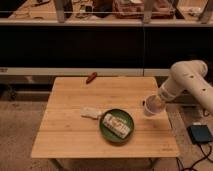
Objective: Pick up the ceramic cup
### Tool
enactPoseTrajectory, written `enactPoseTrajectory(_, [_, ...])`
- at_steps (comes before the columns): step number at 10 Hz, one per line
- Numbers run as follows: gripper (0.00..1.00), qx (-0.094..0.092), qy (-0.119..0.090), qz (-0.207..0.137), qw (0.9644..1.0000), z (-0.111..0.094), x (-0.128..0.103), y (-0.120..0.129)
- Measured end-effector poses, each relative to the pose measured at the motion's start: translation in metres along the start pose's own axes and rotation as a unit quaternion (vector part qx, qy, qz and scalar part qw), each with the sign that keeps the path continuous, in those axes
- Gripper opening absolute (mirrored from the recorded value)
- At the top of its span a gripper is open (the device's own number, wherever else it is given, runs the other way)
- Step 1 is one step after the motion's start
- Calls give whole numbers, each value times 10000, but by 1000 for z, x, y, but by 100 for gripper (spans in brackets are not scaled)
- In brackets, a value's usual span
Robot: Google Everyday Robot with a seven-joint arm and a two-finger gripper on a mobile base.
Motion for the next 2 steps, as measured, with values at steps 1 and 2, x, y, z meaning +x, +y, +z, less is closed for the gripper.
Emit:
enactPoseTrajectory(1, [0,4,3,-20,10000,1,2,-1])
enactPoseTrajectory(2, [0,12,2,-35,10000,1,4,-2])
